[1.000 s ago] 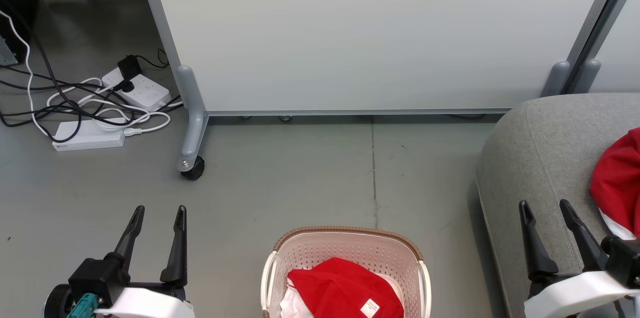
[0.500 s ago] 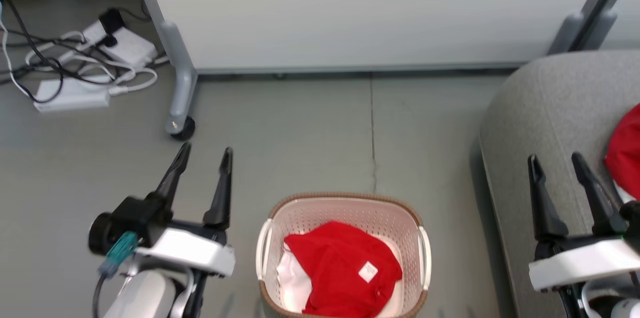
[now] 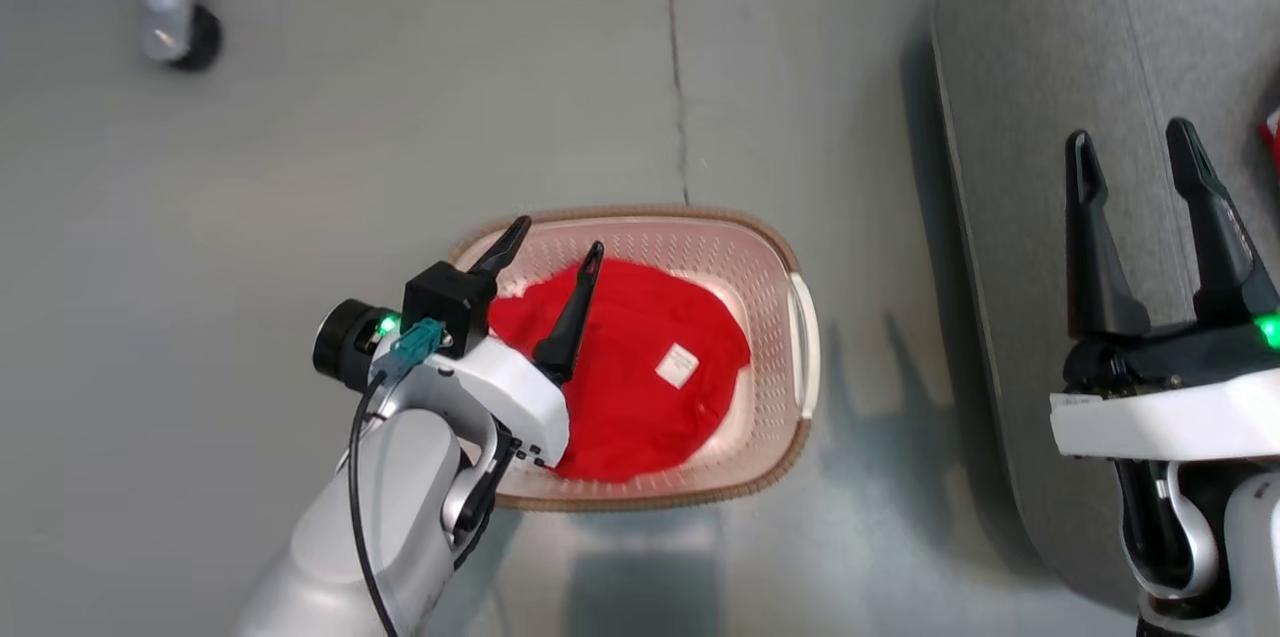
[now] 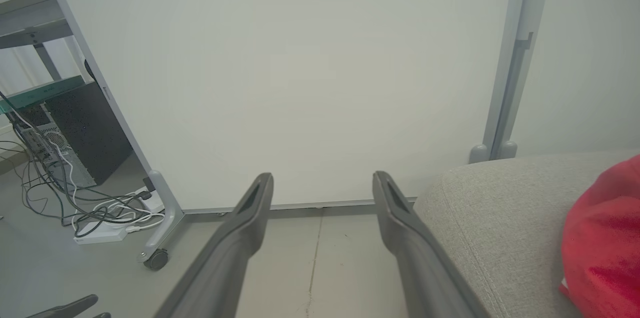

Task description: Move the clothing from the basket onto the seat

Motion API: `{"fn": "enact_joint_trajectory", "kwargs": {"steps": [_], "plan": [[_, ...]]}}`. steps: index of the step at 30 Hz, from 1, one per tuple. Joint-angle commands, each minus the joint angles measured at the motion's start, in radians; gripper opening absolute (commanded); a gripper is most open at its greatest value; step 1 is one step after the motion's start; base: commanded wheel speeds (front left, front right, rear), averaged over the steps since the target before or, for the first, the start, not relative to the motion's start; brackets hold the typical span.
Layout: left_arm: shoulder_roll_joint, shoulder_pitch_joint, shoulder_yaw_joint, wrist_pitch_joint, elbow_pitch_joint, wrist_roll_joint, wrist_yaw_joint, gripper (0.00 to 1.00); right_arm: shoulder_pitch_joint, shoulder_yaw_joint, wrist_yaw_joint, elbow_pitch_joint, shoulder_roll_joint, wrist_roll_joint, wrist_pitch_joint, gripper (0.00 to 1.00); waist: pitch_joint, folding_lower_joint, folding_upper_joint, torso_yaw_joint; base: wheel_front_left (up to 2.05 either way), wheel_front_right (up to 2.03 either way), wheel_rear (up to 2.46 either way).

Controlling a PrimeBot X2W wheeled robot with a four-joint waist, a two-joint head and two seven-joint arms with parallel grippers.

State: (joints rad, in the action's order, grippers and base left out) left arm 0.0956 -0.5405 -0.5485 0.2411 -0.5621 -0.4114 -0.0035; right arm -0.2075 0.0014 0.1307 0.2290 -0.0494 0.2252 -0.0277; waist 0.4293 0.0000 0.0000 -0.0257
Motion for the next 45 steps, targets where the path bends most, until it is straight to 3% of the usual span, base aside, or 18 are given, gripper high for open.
{"fn": "enact_joint_trajectory", "kwargs": {"steps": [1, 9, 16, 28, 32, 33, 34, 35, 45], "plan": [[0.002, -0.043, -0.008, -0.004, -0.044, 0.012, -0.014, 1.0, -0.027, 0.005, 0.0, 0.009, -0.003, 0.007, -0.016, 1.0, 0.146, 0.0, 0.0, -0.094, 0.0, 0.0, 0.0], [-0.008, -0.218, -0.053, -0.057, -0.328, 0.029, -0.076, 1.0, -0.104, 0.067, 0.0, 0.019, -0.002, 0.048, -0.083, 1.0, 0.34, 0.0, 0.0, -0.202, 0.0, 0.0, 0.0], [0.025, -0.337, -0.073, -0.195, -0.547, -0.004, -0.117, 1.0, -0.146, 0.13, 0.0, -0.013, -0.002, 0.099, -0.164, 1.0, 0.486, 0.0, 0.0, -0.303, 0.0, 0.0, 0.0], [0.099, -0.419, -0.088, -0.32, -0.683, -0.022, -0.122, 1.0, -0.191, 0.209, 0.0, -0.072, -0.003, 0.155, -0.226, 1.0, 0.579, 0.0, 0.0, -0.383, 0.0, 0.0, 0.0], [0.112, -0.427, -0.083, -0.345, -0.703, -0.032, -0.091, 1.0, -0.19, 0.214, 0.0, -0.084, -0.002, 0.165, -0.235, 1.0, 0.582, 0.0, 0.0, -0.387, 0.0, 0.0, 0.0], [0.115, -0.428, -0.088, -0.351, -0.705, -0.027, -0.086, 0.61, -0.189, 0.214, 0.0, -0.086, -0.003, 0.165, -0.236, 1.0, 0.582, 0.0, 0.0, -0.388, 0.0, 0.0, 0.0], [0.118, -0.429, -0.092, -0.353, -0.707, -0.023, -0.082, 0.1, -0.189, 0.213, 0.0, -0.087, -0.002, 0.165, -0.237, 1.0, 0.581, 0.0, 0.0, -0.389, 0.0, 0.0, 0.0], [0.12, -0.431, -0.096, -0.355, -0.71, -0.02, -0.077, 0.0, -0.188, 0.211, 0.0, -0.088, -0.002, 0.166, -0.238, 1.0, 0.581, 0.0, 0.0, -0.389, 0.0, 0.0, 0.0], [0.14, -0.446, -0.119, -0.286, -0.711, -0.001, -0.051, 0.0, -0.202, 0.209, 0.0, -0.087, -0.003, 0.159, -0.241, 1.0, 0.571, 0.0, 0.0, -0.386, 0.0, 0.0, 0.0]]}}
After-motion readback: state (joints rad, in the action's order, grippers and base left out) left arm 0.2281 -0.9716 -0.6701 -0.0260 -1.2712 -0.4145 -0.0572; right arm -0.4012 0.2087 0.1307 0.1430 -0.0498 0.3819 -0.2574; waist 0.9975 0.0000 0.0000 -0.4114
